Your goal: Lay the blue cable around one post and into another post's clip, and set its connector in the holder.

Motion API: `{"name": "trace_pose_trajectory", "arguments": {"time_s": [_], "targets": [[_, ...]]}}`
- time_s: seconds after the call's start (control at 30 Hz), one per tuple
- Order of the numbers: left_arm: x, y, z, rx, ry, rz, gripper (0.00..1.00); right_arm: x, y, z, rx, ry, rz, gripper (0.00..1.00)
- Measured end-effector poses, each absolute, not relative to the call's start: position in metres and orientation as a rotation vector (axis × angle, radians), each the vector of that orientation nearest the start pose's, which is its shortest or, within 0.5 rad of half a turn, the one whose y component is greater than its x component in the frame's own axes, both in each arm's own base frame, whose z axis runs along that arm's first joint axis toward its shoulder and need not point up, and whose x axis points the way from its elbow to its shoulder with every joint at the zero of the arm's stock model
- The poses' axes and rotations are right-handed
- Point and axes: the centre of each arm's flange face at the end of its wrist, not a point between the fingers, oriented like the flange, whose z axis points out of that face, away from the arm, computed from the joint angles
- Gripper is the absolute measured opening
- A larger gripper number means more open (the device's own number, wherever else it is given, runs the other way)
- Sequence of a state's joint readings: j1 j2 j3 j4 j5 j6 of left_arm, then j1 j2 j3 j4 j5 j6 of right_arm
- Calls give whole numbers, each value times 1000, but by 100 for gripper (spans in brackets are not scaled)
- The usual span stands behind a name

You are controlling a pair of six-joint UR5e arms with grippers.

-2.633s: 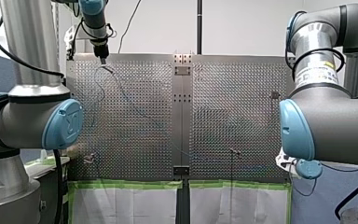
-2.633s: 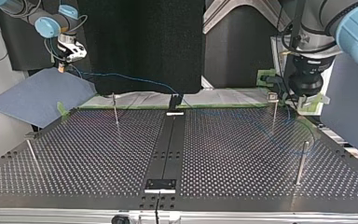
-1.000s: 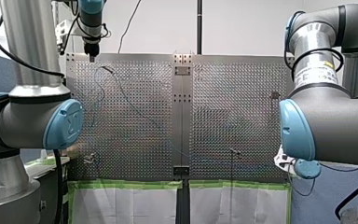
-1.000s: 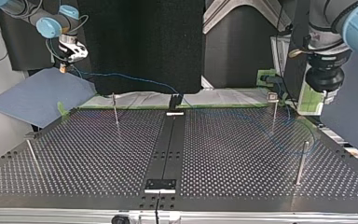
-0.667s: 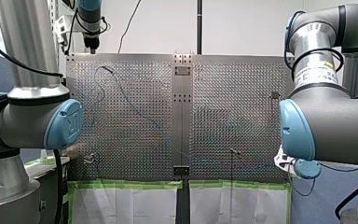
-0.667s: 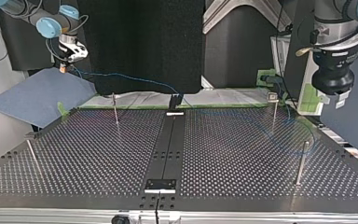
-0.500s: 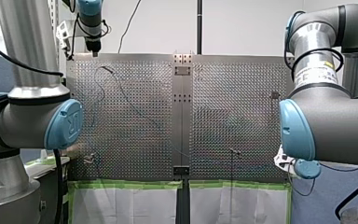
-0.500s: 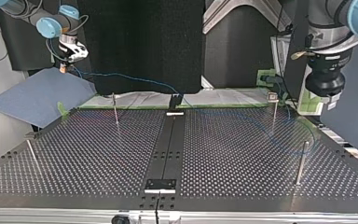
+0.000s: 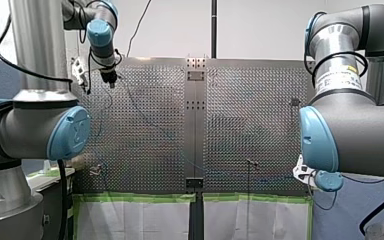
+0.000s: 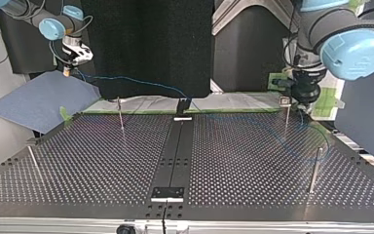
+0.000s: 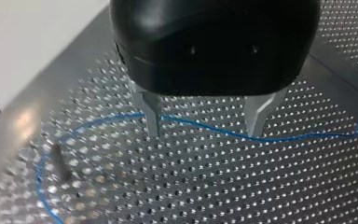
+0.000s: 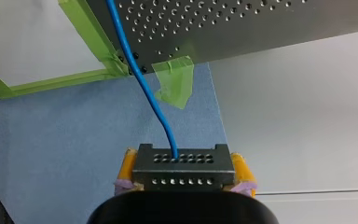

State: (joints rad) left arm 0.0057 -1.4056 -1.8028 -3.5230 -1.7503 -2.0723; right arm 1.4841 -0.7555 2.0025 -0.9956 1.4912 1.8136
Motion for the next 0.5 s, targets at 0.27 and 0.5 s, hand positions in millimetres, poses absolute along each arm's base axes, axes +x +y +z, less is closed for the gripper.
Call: {"name": "trace_pose_trajectory", "arguments": {"time_s": [0.27,0.5], "targets": [[374,-106,418,-684,1842,-202,88,98,-516,-39,1228,-1606,1247,0],[382,-95,424,-745,1752,-233,88,100,-515,-39,1234,-1602,1246,0]]}}
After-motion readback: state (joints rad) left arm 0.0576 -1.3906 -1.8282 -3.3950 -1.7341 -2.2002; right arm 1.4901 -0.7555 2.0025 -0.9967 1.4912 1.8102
